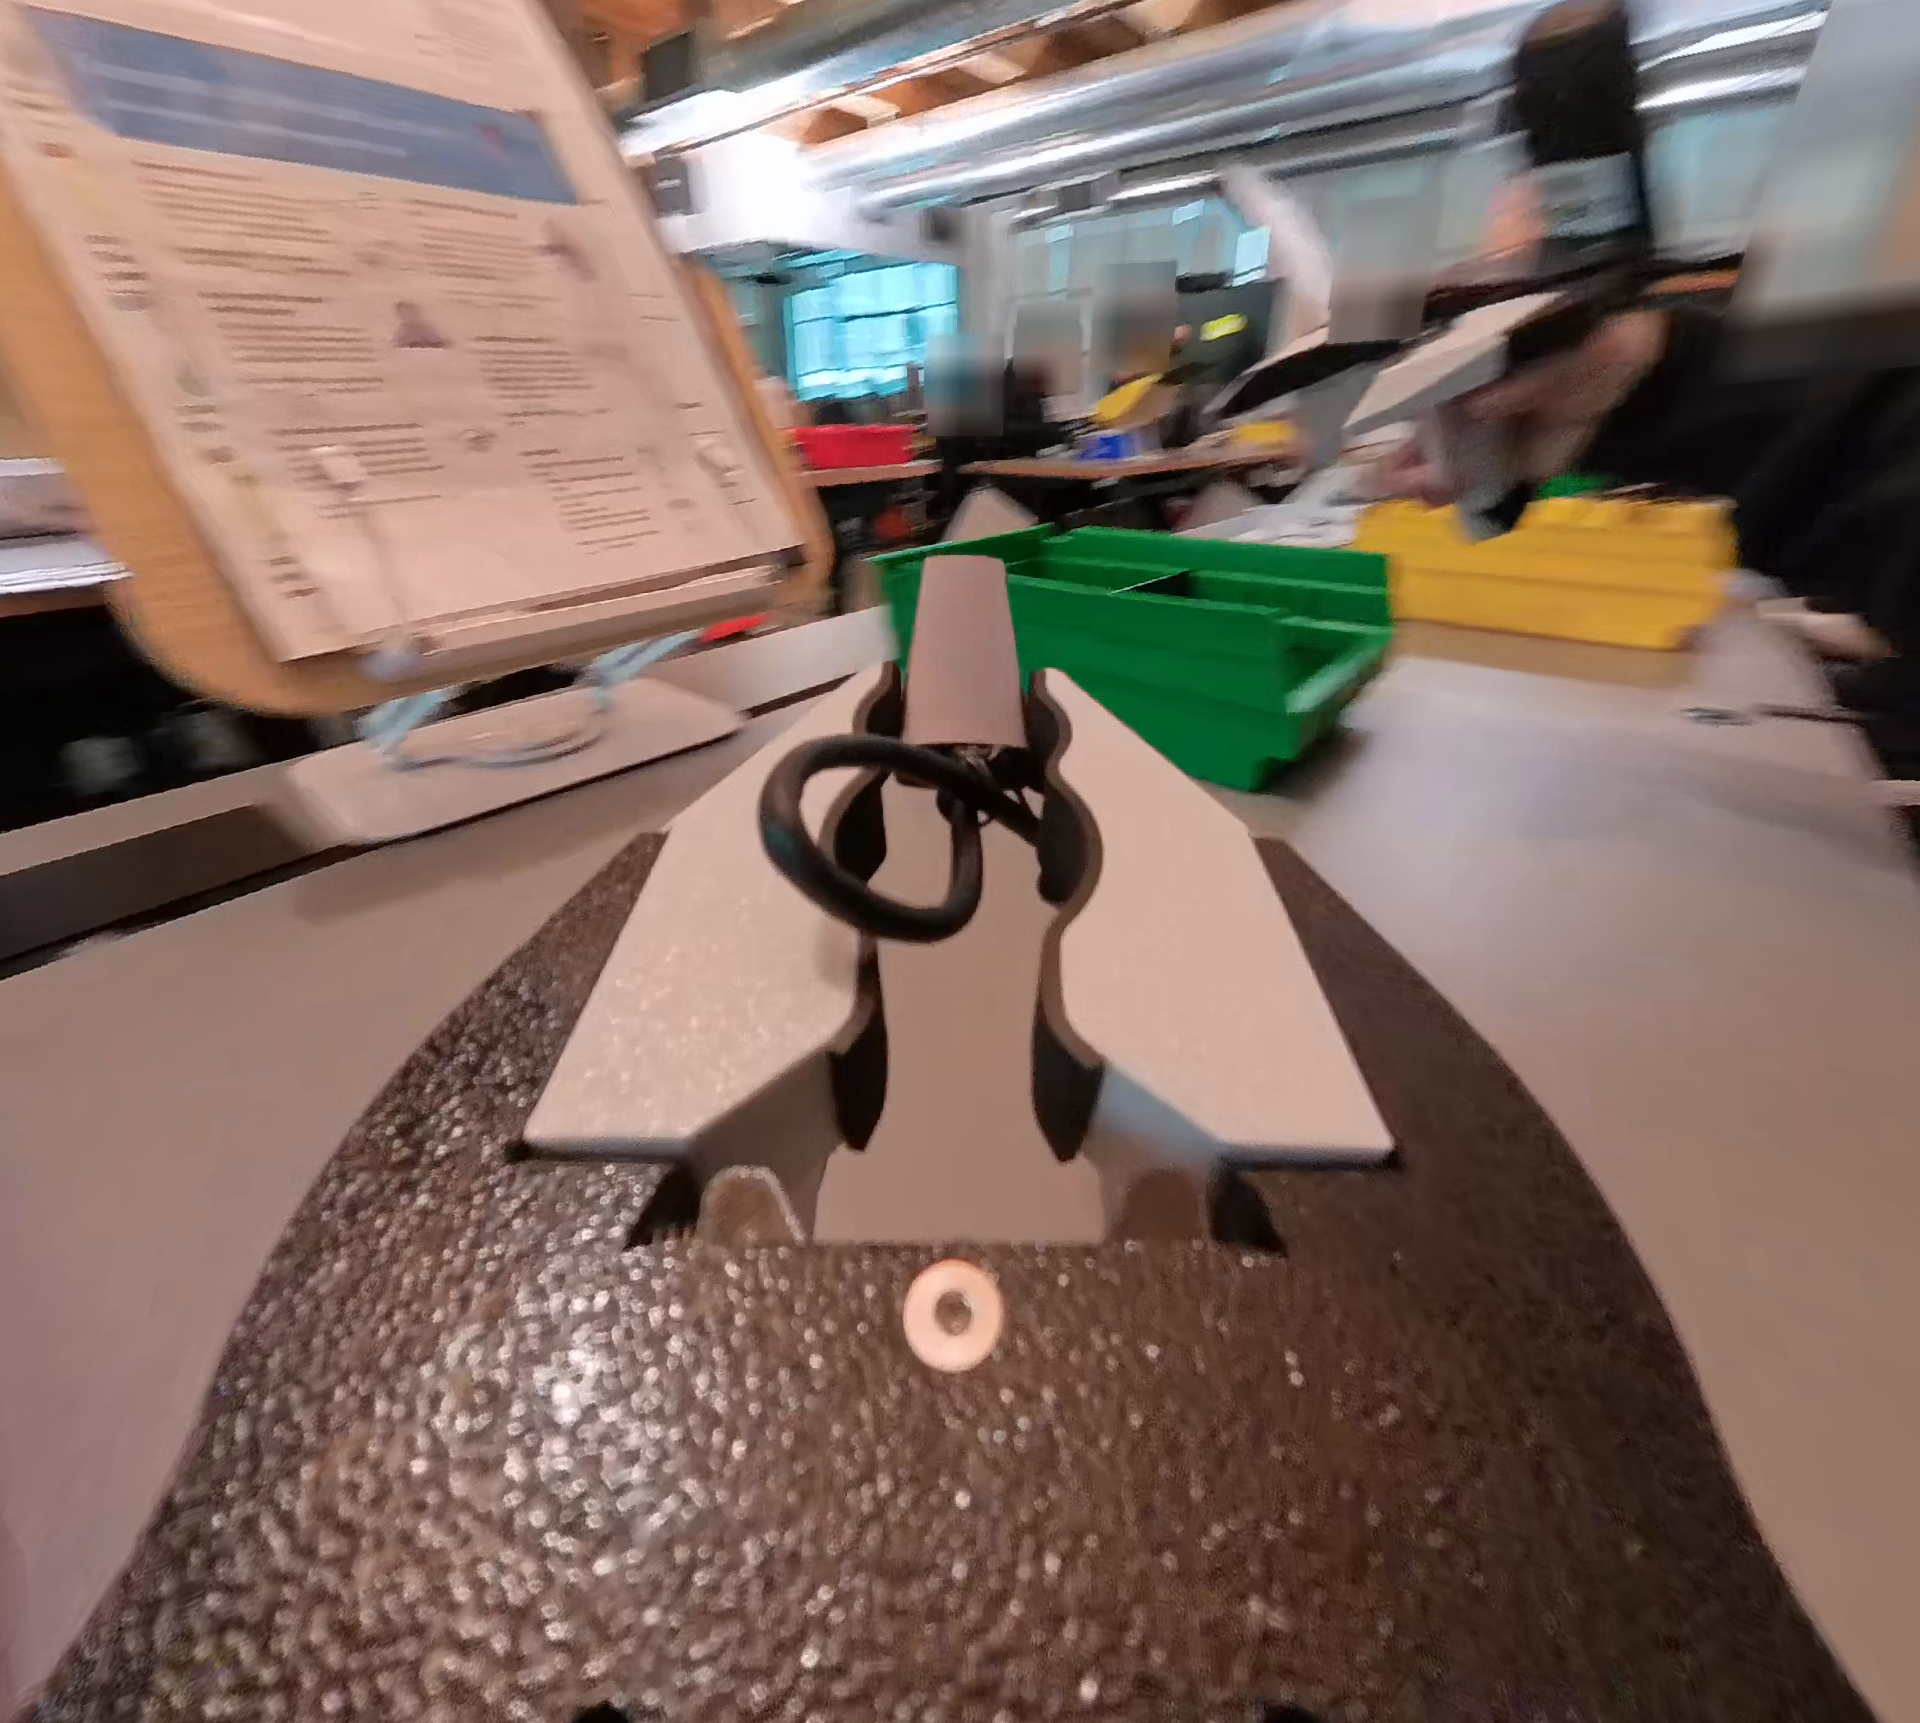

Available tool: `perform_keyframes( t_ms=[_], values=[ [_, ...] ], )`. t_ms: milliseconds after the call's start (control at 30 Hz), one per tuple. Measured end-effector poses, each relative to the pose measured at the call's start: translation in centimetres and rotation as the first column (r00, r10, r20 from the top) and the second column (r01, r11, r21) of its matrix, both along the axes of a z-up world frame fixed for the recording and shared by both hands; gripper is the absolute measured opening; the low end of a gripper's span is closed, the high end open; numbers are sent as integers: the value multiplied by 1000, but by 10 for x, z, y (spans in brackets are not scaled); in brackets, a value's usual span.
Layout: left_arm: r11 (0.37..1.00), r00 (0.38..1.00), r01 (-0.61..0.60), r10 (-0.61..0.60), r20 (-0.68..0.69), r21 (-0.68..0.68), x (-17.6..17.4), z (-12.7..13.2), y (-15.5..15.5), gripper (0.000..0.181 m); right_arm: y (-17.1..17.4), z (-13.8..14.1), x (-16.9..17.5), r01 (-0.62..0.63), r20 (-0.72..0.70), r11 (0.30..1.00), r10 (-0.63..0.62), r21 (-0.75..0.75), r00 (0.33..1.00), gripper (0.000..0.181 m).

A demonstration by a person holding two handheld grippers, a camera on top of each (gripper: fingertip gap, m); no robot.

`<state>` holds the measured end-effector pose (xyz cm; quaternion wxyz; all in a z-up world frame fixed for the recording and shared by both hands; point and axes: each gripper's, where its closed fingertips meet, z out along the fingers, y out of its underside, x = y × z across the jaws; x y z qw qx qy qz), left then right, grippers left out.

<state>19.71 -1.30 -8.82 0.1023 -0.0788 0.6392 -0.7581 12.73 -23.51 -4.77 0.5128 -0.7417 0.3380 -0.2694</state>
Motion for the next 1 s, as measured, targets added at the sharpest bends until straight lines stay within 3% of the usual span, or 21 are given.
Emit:
perform_keyframes(
  t_ms=[67, 167, 267, 367, 533, 633, 833, 933, 1000],
  values=[
    [976, 978, 208, -208, 13, -61, -30, 9, -7, 22, 58, -5, -16, -163, -49, 979, 170, 125, 984, 80],
    [880, 886, 464, -463, 38, -105, -72, 17, -9, 22, 126, -22, -30, -308, -30, 933, 318, 186, 947, 77],
    [825, 826, 563, -562, 38, -44, -93, 9, -14, 22, 169, -22, -32, -370, 85, 905, 360, 211, 929, 69],
    [806, 807, 591, -590, 30, -34, -99, 7, -15, 22, 192, -32, -34, -412, 86, 888, 403, 205, 911, 64],
    [786, 786, 618, -618, 27, -3, -105, 3, -17, 22, 204, -40, -31, -424, 99, 885, 412, 192, 906, 44],
    [784, 784, 621, -620, 22, 2, -106, 2, -18, 22, 210, -44, -33, -448, 99, 878, 437, 168, 894, 22],
    [790, 790, 612, -612, 8, -37, -102, 3, -18, 24, 209, -42, -30, -426, 96, 896, 417, 127, 904, 22],
    [853, 858, 509, -514, -14, -116, -83, 12, -17, 81, 187, -27, -19, -338, 143, 933, 320, 125, 937, 23],
    [882, 886, 455, -462, -37, -122, -72, 12, -17, 107, 152, -4, -5, -206, 186, 968, 177, 147, 966, 22]
  ],
)
